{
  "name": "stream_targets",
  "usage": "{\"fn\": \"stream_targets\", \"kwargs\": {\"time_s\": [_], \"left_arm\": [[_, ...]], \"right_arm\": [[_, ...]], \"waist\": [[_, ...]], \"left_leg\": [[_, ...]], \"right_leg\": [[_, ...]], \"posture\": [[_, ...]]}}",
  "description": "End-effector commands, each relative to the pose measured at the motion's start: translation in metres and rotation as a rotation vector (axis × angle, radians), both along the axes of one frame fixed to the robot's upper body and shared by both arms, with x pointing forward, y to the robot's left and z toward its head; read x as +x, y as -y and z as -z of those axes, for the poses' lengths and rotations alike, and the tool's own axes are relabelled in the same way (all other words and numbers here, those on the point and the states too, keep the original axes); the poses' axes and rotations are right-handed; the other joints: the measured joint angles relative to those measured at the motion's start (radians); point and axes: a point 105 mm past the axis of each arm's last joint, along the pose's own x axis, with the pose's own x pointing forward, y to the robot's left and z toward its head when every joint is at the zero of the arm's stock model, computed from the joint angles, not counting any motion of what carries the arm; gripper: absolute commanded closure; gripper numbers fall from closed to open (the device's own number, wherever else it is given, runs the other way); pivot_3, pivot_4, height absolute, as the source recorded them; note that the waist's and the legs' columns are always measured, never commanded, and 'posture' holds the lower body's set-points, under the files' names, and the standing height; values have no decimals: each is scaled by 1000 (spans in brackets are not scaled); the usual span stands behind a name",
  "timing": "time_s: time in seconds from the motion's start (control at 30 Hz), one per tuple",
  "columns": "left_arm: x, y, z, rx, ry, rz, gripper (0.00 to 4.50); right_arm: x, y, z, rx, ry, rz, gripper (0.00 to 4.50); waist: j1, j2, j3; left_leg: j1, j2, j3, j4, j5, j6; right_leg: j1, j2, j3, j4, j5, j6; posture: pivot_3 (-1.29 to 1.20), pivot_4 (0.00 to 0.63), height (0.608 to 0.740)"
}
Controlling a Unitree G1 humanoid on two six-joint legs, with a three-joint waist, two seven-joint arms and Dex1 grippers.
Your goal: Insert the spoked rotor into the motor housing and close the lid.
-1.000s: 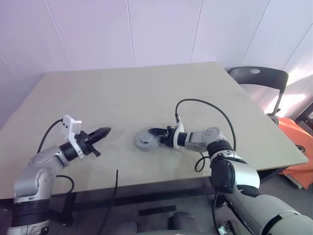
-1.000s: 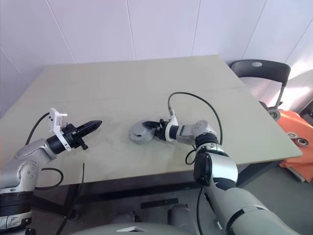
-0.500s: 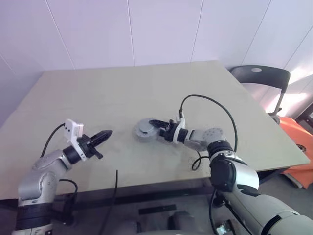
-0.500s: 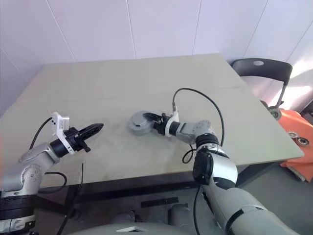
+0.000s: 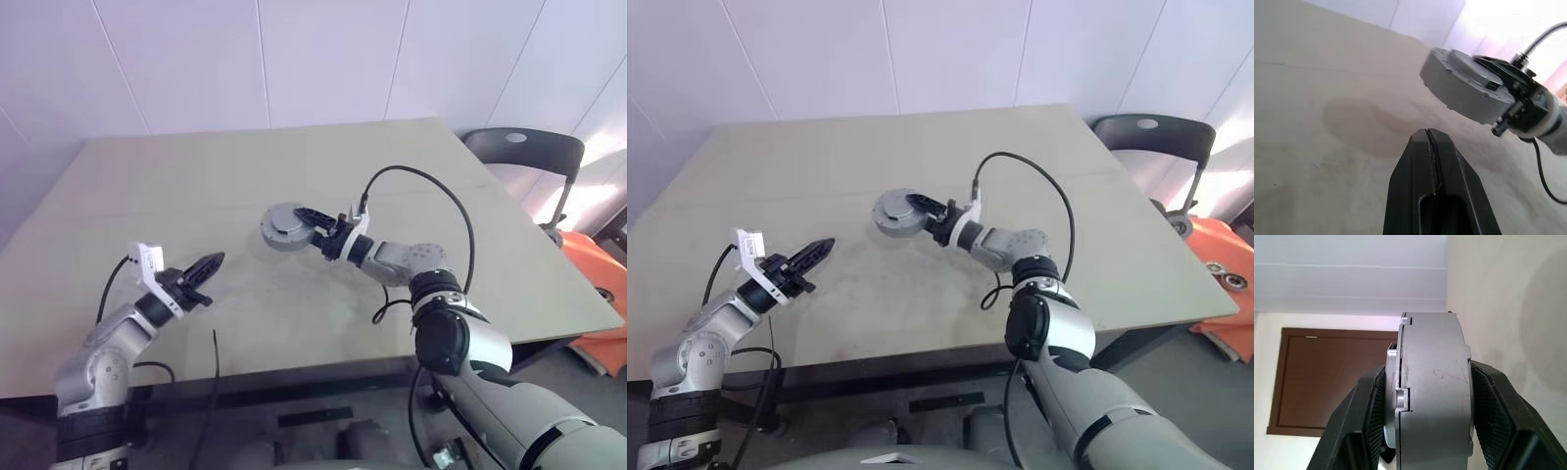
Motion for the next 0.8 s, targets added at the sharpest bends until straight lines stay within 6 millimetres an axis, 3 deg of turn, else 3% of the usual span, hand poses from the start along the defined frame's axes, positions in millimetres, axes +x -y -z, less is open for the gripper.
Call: {"fn": "stream_targets", "kwargs": {"time_s": [0.03,0.27,0.53,0.73,0.8], "left_arm": [[4,1,-12,-29,41,-18,4500],[10,7,-21,-133,50,-43,4500],[10,27,-23,-222,43,15,4500],[17,31,-32,-145,89,-7,4500],[19,28,-32,-134,96,-18,4099]], "right_arm": [[9,-5,-36,65,98,9,2245],[10,-9,-36,42,102,4,2245],[10,-11,-36,28,108,0,2245],[10,-11,-34,10,112,1,2245],[10,-11,-34,8,112,1,2245]], "waist": [[0,0,0],[0,0,0],[0,0,0],[0,0,0],[-1,0,0]], "left_leg": [[0,0,0,0,0,0],[0,0,0,0,0,0],[0,0,0,0,0,0],[0,-1,0,2,0,0],[0,-1,0,2,0,0]], "right_leg": [[0,0,0,0,0,0],[0,0,0,0,0,0],[0,0,0,1,0,0],[0,0,0,2,0,0],[0,1,0,3,0,0]], "posture": [[0,0,740],[0,0,740],[0,0,740],[0,0,740],[0,0,740]]}}
